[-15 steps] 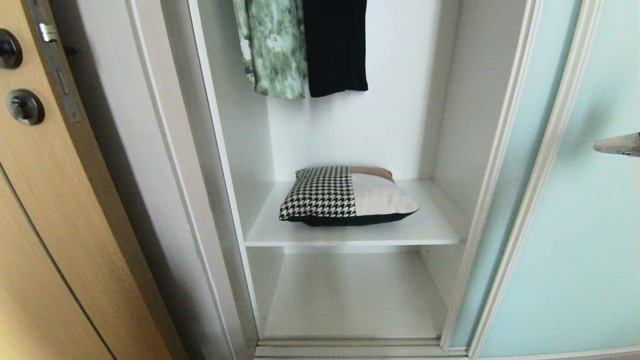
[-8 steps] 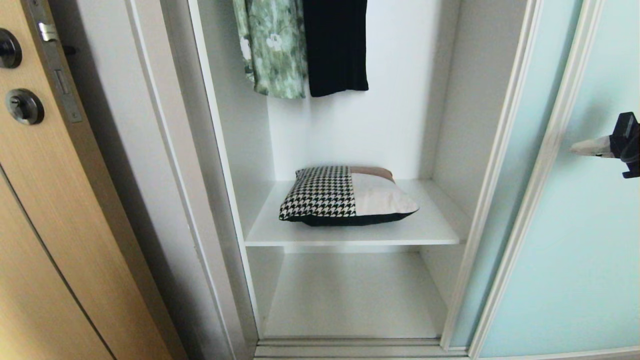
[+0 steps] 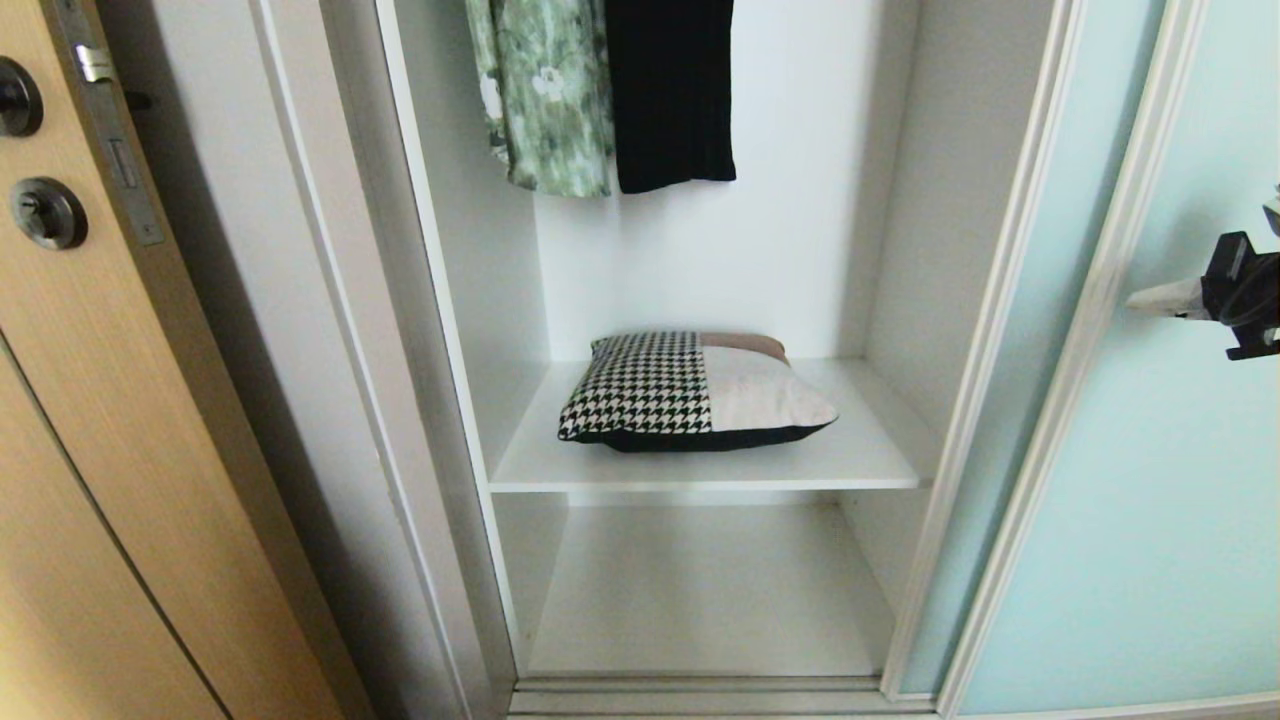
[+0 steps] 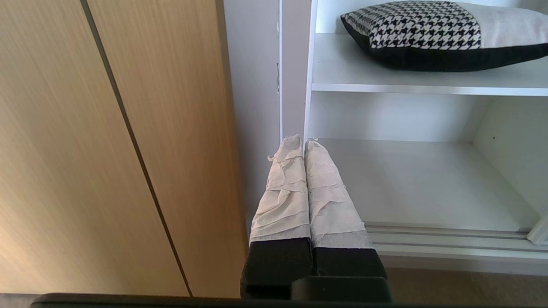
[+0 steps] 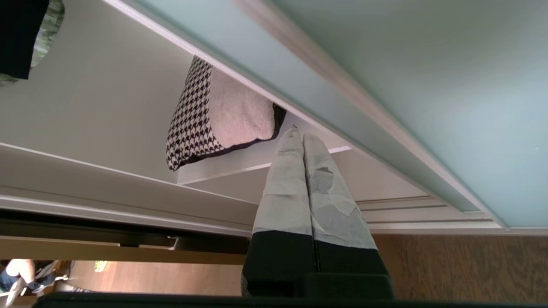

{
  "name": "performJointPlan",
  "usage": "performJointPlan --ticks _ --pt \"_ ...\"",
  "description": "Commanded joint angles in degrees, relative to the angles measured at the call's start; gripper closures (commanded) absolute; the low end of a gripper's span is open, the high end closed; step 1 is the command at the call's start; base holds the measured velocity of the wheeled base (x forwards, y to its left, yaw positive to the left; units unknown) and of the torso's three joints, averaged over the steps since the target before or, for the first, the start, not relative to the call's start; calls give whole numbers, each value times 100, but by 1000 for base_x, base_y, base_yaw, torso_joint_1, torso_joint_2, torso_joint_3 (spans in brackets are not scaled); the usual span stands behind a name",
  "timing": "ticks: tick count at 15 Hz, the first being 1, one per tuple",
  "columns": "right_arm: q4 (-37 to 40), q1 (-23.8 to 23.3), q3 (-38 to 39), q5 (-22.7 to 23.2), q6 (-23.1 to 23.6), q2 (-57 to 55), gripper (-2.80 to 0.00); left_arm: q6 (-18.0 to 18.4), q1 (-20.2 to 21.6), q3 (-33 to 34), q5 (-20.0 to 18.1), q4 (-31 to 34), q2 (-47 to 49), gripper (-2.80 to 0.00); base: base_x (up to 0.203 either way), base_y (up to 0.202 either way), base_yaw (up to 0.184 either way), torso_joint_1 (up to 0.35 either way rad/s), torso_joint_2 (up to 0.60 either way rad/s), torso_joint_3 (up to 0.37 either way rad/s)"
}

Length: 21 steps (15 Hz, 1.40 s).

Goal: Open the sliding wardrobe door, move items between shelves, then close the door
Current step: Close the door

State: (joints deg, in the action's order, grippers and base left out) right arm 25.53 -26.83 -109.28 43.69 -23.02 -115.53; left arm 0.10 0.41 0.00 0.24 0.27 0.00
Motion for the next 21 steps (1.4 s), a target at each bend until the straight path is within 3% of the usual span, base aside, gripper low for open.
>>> performJointPlan --ticks 1,17,21 --pt "14 -33 -67 25 -10 -75 0 -1 2 7 2 0 9 0 0 0 0 0 0 0" --pt "-415 -122 -138 5 -10 -667 0 -1 2 4 2 0 9 0 0 0 0 0 0 0" --pt "-673 -61 -138 -382 -23 -833 0 -1 2 9 2 0 9 0 0 0 0 0 0 0"
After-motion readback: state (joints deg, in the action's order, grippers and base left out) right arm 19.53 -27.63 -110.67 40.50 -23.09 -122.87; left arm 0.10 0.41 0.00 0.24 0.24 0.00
